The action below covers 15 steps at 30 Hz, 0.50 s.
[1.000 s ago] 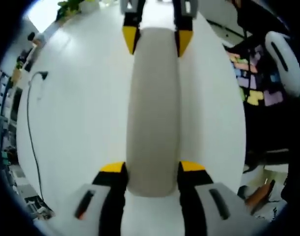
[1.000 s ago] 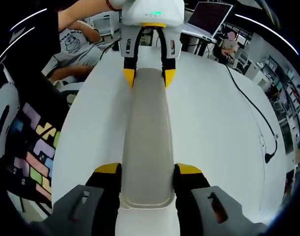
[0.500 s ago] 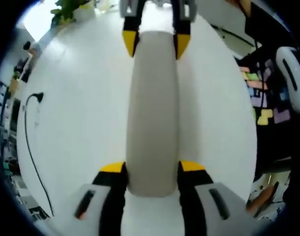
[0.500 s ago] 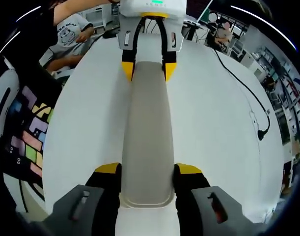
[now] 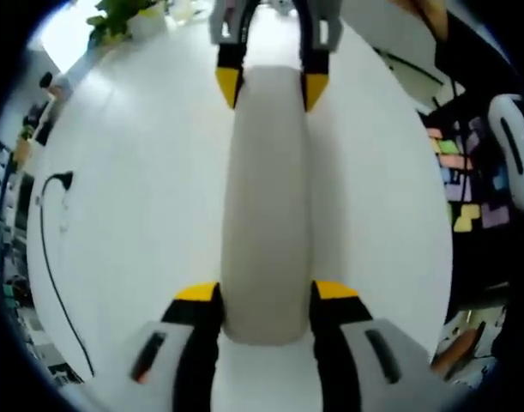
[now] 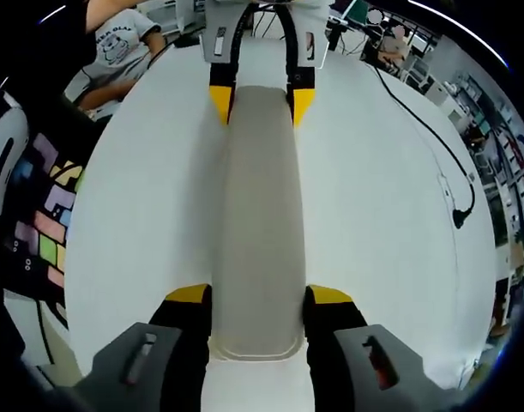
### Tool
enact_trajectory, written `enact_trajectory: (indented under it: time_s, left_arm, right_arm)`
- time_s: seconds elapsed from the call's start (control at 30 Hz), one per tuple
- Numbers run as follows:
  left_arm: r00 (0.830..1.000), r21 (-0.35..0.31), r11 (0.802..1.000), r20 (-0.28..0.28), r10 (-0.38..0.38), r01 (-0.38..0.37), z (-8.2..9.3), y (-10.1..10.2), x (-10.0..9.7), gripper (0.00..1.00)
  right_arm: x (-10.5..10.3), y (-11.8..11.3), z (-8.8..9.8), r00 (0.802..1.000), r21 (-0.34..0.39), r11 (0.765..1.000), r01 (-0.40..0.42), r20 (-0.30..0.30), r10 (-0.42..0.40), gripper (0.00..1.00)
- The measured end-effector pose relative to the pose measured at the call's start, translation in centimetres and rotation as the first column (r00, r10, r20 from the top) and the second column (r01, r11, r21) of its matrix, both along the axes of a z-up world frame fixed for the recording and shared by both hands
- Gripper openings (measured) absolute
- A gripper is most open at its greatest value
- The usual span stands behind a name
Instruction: Arrange the utensils inside the cutlery case until each visible utensil rests in its matching compartment.
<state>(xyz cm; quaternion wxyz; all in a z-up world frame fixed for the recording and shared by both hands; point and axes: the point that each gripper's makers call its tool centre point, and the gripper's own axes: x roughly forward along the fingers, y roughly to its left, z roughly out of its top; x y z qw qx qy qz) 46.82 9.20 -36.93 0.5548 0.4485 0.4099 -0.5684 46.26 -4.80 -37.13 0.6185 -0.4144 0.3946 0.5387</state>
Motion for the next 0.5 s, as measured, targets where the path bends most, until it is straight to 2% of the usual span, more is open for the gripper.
enact_trajectory:
  time_s: [0.37,0.5]
  left_arm:
    - [1.000,0.019,1.000,-0.009,-0.006,0.006,-1.0,-0.5,-0.1,0.43]
    - [1.000,0.031,0.999,-0.013,-0.008,0.009,-1.2,-0.5,0.0,0.43]
  right_arm:
    - [-0.4,-0.7,-0.9,0.999,-0.049,0.999,0.023,-0.040,-0.025,0.43]
    - [-0.6,-0.9,-1.0,0.998,-0.046,0.998,0.039,-0.057,-0.042,0.43]
